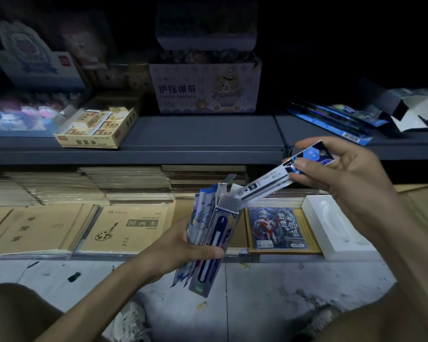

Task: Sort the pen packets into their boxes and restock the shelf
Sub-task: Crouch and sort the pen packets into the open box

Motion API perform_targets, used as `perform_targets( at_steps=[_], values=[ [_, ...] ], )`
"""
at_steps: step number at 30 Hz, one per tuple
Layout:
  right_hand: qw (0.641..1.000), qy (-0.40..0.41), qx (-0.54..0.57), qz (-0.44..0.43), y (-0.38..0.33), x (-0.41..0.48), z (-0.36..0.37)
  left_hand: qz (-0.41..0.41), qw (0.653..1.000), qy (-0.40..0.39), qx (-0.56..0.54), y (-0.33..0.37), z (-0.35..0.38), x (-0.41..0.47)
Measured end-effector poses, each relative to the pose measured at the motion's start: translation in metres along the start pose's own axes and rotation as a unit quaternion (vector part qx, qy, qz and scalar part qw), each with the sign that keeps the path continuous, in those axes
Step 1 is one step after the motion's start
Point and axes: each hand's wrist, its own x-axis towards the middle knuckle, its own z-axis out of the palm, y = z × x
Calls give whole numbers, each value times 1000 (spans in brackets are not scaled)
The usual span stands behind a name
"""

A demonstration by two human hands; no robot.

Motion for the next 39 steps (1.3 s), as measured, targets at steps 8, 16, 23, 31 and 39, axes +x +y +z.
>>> perform_targets(
  at_steps=[8,16,23,31,39],
  values=[
    [988,-45,-148,2,-7,-1,7,2,999,-25,28,-2,4,-2],
    [934,-134,-329,-46,13,-15,46,7,999,-39,22,-1,10,0],
    [967,-133,-213,36,5,-17,46,7,999,-30,13,-1,9,0],
    [936,-145,-310,85,21,-19,58,9,1000,-24,18,-2,10,1],
    [943,-161,-273,104,16,-14,54,13,1000,-20,7,-2,11,-1]
  ],
)
